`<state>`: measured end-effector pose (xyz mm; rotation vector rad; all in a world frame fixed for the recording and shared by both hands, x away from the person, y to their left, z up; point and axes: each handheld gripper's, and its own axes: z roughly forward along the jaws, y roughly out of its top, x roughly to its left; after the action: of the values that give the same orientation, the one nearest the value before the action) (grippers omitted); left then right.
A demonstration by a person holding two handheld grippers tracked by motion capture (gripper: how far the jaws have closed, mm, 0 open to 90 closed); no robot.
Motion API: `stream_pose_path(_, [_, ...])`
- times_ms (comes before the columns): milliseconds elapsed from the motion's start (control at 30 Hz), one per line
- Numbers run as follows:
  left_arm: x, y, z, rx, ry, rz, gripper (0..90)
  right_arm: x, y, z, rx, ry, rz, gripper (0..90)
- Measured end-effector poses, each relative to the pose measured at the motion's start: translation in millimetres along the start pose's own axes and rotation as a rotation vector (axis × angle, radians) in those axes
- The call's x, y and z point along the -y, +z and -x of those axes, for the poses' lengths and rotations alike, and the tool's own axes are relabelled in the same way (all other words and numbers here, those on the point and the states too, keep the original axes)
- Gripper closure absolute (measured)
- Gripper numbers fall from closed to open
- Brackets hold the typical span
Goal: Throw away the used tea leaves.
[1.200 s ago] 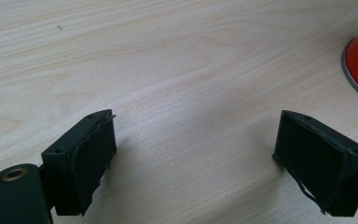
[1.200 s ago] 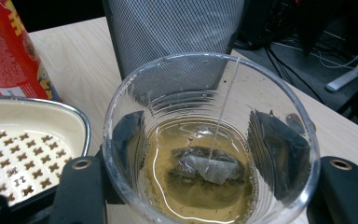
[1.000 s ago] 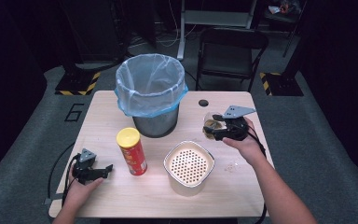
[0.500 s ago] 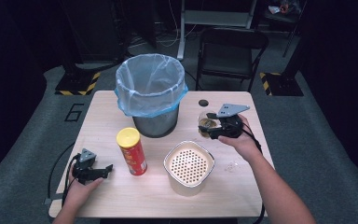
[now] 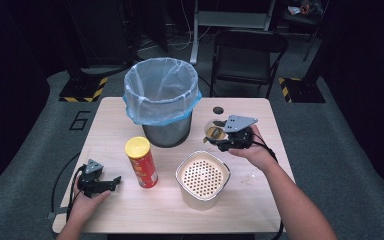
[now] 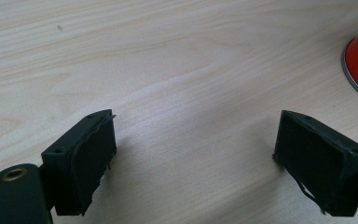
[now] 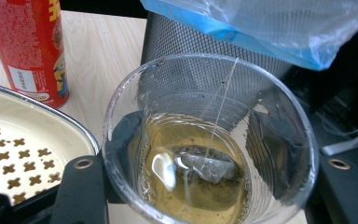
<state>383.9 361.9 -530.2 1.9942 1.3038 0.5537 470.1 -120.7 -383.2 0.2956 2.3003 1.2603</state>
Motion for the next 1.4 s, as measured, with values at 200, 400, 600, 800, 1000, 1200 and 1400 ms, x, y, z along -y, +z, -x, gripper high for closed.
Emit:
stream_pose_path(200, [0.0,0.0,0.0,0.0,0.0,0.0,12.3,-0.6,4.1,-2.8,-0.006,-0.071,0.037,37.7])
stream_pose_path(400, [0.0,0.0,0.2,-0.001,-0.001,0.0,12.2,-4.2,10.0,-6.2,-0.036,-0.149,0.053,37.9])
stream_pose_path(600, [0.1,0.1,0.4,-0.002,-0.002,0.001,12.2,-4.5,12.6,-12.0,-0.036,-0.197,0.064,38.3])
stream_pose_path(800, [0.1,0.1,0.5,-0.003,-0.003,0.001,12.2,-4.2,11.4,-20.5,0.02,-0.276,0.062,38.3])
stream_pose_path(1000, [0.1,0.1,0.5,-0.003,-0.003,0.001,12.2,-6.1,8.7,-40.0,0.119,-0.467,0.014,39.0])
stream_pose_path(1200, [0.1,0.0,0.5,-0.003,-0.002,0.001,12.2,-5.7,7.6,-64.8,0.236,-0.7,-0.034,39.3])
stream_pose_path(1400, [0.1,0.0,0.5,-0.003,-0.003,0.001,12.2,-3.2,9.8,-81.8,0.327,-0.923,-0.098,39.7])
